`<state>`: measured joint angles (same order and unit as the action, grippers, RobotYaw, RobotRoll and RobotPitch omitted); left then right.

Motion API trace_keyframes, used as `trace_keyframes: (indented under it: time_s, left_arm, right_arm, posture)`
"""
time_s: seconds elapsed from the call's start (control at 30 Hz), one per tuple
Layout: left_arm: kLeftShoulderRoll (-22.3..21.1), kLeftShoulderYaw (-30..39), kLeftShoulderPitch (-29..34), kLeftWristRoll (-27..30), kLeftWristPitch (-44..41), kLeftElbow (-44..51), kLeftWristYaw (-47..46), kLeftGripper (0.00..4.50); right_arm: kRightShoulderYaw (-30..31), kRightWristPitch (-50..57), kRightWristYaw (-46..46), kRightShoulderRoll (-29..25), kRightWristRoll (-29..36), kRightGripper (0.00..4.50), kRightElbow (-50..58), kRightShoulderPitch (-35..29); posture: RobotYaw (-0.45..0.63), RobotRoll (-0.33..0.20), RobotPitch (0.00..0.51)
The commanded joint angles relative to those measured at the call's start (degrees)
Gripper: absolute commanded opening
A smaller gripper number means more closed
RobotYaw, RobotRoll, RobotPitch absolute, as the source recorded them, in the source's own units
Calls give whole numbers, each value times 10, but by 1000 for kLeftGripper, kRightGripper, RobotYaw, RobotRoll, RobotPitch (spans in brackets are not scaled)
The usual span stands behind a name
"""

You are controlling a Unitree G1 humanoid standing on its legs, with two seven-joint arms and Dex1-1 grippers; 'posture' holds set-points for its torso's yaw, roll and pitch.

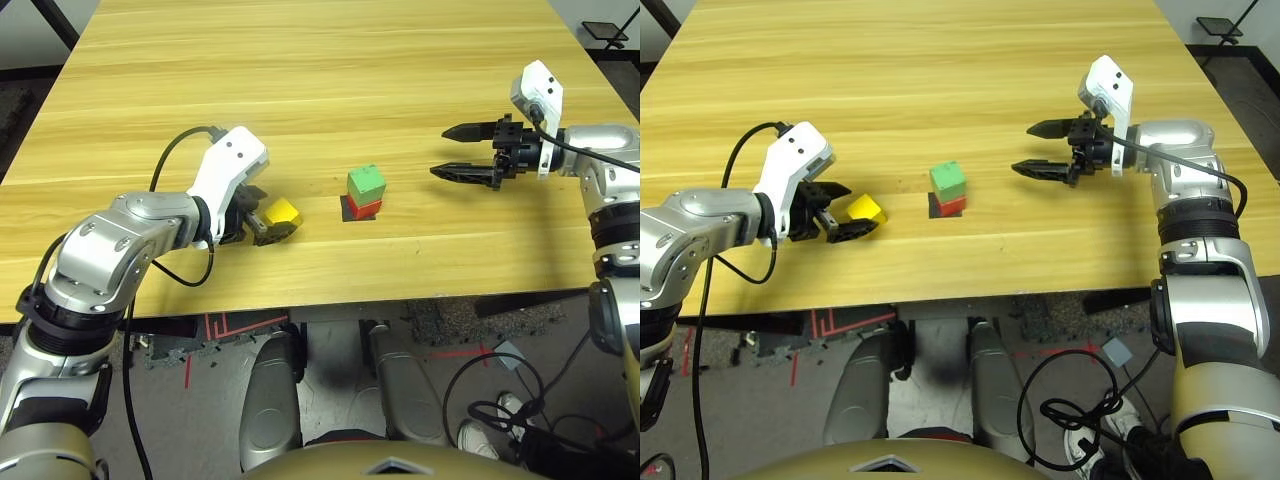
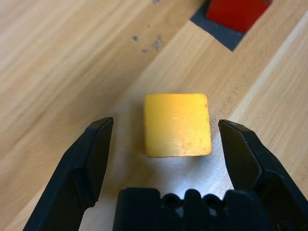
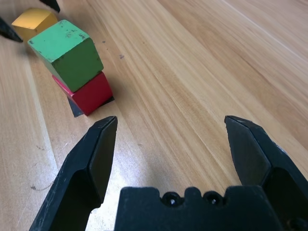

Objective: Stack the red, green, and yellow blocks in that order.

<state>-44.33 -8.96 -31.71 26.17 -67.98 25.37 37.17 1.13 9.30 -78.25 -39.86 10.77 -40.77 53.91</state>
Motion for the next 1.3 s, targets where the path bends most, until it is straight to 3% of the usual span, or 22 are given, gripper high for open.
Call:
trace_keyframes:
  time_s: [0.03,0.2,0.4,0.6,0.87,1.3]
  left_arm:
    - [9,-12,7,-3,1,2,-5,3857]
    - [27,-8,-18,0,-9,5,-13,2003]
    - [-6,-16,-86,13,-34,2,21,1968]
    - [-10,-29,-211,41,-82,-25,59,1968]
    - [40,-64,-300,60,-118,-55,68,1968]
    - [108,-128,-339,25,-44,-129,80,1968]
  right_arm:
    - [-5,0,0,-1,2,4500,-3,1]
    - [-5,1,0,-1,3,4500,-1,0]
    - [-5,-1,1,0,3,4500,-2,-4]
    - [-5,2,3,4,6,4500,10,-22]
    - [-9,9,12,9,17,4500,39,-53]
    - [-18,49,33,-6,38,4500,116,-106]
  posture:
    - [138,19,215]
    - [139,20,216]
    - [148,34,214]
    - [149,64,212]
    - [129,86,202]
    - [53,78,201]
